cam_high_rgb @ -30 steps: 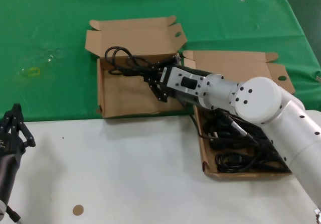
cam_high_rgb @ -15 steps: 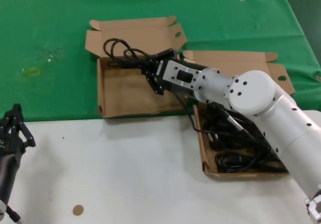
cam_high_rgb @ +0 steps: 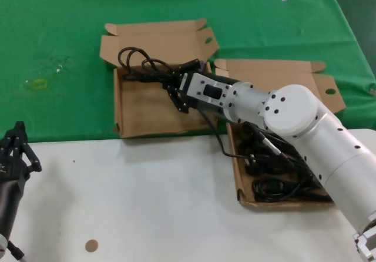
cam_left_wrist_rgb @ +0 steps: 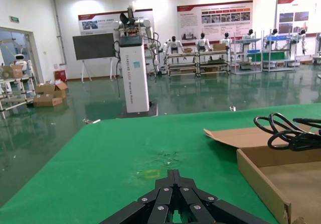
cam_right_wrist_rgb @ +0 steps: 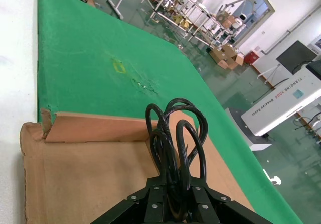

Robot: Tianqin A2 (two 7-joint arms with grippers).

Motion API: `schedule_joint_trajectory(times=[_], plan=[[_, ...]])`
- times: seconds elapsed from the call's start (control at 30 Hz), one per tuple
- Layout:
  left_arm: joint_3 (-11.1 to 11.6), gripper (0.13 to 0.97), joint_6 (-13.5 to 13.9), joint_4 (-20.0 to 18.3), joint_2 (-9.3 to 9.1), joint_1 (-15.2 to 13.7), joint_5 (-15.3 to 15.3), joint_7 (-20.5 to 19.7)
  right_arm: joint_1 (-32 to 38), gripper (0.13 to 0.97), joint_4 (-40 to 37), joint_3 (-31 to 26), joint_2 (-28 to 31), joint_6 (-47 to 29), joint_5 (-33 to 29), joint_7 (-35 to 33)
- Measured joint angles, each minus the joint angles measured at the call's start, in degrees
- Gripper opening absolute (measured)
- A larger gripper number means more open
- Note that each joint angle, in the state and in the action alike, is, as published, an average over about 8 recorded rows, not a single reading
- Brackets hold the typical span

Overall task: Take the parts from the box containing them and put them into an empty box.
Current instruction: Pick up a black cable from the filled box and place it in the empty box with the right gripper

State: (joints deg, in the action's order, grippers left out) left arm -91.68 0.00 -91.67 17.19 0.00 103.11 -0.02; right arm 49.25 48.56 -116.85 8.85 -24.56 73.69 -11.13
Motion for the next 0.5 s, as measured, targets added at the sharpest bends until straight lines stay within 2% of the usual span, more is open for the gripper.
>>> schedule_joint_trajectory(times=[0.5], plan=[[0.0,0.144,0.0,0.0,0.0,0.0,0.0,0.0,-0.04,0.249,-0.12,-0.32,-0.06,0.46,-0.05,0.64]])
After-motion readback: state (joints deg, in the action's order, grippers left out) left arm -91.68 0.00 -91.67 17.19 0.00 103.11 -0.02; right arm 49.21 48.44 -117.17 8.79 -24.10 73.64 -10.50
